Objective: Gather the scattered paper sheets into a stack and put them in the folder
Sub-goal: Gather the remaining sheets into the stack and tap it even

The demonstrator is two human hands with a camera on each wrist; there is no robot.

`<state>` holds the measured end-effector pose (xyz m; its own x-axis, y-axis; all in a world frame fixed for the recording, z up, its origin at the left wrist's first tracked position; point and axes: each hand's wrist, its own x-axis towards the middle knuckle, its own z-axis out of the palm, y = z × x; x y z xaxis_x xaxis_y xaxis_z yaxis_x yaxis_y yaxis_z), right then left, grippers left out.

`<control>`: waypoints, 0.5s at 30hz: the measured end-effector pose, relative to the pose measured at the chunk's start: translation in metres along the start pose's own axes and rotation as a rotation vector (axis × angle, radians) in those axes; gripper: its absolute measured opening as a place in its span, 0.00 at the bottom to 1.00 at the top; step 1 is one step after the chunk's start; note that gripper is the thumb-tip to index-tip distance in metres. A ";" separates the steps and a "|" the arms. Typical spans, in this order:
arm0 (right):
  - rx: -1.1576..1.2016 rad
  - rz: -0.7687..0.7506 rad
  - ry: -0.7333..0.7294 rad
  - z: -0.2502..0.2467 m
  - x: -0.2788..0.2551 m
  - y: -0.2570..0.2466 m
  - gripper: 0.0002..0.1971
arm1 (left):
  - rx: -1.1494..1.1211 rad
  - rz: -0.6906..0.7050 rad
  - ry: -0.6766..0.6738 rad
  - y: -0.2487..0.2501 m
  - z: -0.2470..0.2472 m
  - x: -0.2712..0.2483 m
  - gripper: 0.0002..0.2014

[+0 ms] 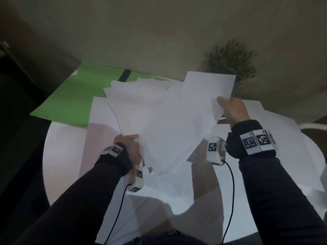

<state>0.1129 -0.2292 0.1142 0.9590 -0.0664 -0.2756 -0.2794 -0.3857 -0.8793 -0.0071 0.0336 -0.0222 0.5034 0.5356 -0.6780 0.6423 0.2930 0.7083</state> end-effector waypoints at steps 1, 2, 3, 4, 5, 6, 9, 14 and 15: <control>-0.015 -0.044 0.070 -0.005 0.001 -0.002 0.16 | -0.002 -0.020 0.000 0.002 -0.001 0.001 0.20; -0.027 -0.103 0.149 -0.010 0.001 -0.005 0.17 | -0.015 -0.025 -0.004 0.001 -0.001 0.005 0.17; -0.009 -0.182 0.230 -0.015 -0.001 -0.010 0.16 | -0.020 -0.019 -0.007 0.002 -0.002 0.007 0.13; 0.031 -0.273 0.297 -0.020 -0.004 -0.016 0.12 | -0.022 -0.018 -0.004 0.000 -0.001 0.010 0.10; 0.093 -0.358 0.343 -0.023 -0.009 -0.023 0.07 | -0.024 -0.018 0.001 0.000 0.000 0.011 0.10; 0.166 -0.426 0.375 -0.025 -0.016 -0.033 0.08 | -0.019 -0.012 -0.006 -0.001 0.000 0.014 0.11; 0.459 -0.660 0.417 -0.031 -0.033 -0.059 0.06 | -0.039 -0.013 -0.027 -0.001 -0.002 0.017 0.11; 0.637 -0.782 0.472 -0.034 -0.046 -0.083 0.14 | -0.029 -0.010 -0.038 -0.003 -0.004 0.018 0.20; 0.735 -0.753 0.436 -0.033 -0.043 -0.083 0.14 | -0.027 -0.012 -0.044 -0.003 -0.004 0.019 0.18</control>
<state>0.0962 -0.2247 0.2118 0.7897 -0.4159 0.4510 0.5518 0.1600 -0.8185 -0.0022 0.0460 -0.0367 0.5210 0.4971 -0.6938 0.6327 0.3207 0.7049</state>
